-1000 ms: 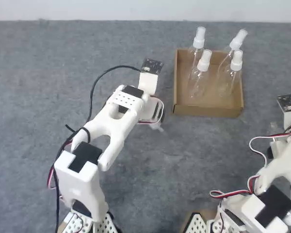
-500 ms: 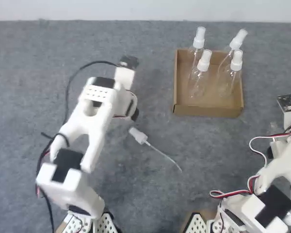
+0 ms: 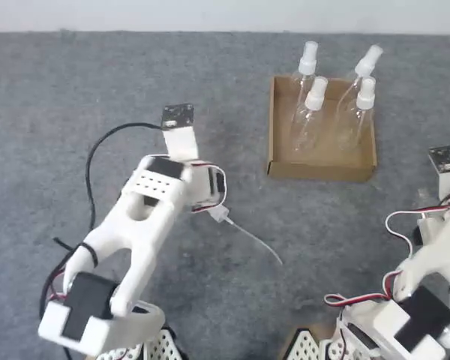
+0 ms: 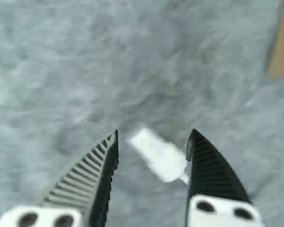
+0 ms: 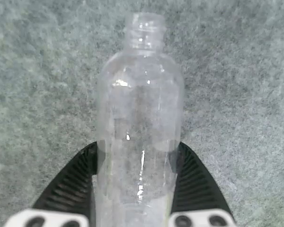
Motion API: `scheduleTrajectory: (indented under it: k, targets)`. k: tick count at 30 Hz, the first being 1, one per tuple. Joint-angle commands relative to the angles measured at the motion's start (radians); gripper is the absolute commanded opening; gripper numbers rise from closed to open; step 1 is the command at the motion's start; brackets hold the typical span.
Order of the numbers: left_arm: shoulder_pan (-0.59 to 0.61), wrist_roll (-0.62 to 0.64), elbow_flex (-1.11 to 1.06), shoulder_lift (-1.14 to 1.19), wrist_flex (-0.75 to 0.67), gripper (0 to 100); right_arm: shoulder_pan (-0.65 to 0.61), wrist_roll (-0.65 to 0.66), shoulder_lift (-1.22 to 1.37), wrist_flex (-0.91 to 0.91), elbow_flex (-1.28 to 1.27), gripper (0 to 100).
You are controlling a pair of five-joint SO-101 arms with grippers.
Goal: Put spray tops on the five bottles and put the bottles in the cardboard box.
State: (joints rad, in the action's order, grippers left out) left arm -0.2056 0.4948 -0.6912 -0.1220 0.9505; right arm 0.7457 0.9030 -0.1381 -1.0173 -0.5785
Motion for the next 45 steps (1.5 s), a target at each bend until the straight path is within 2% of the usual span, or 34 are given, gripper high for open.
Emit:
scheduleTrajectory:
  k: [1,12,15,21,25,29,38,43,45]
  targets:
    - [-0.049,0.087,0.008,0.005,-0.041,22,-0.01,0.006,-0.007,0.007,0.069,1.7]
    - [-0.08,0.058,0.036,0.196,-0.035,21,-0.01,0.006,-0.013,0.007,0.069,1.7]
    - [-0.074,-0.051,0.035,0.198,-0.035,21,-0.007,0.011,-0.015,0.007,0.069,1.7]
    - [-0.011,-0.387,0.038,0.163,0.009,21,-0.004,0.012,-0.016,0.007,0.069,1.7]
    - [0.046,-0.499,0.038,0.13,0.041,21,-0.007,0.012,-0.016,0.007,0.069,1.7]
    - [0.087,-0.605,0.036,0.133,0.043,17,-0.008,0.012,-0.016,0.007,0.069,1.7]
    - [0.106,-0.628,0.035,0.141,0.002,15,-0.008,0.009,-0.016,0.007,0.069,1.7]
    - [0.095,-0.597,0.044,0.146,0.0,7,-0.008,0.011,-0.016,0.007,0.069,1.7]
    - [0.064,-0.635,0.056,0.149,0.006,6,-0.008,0.011,-0.015,0.007,0.069,1.7]
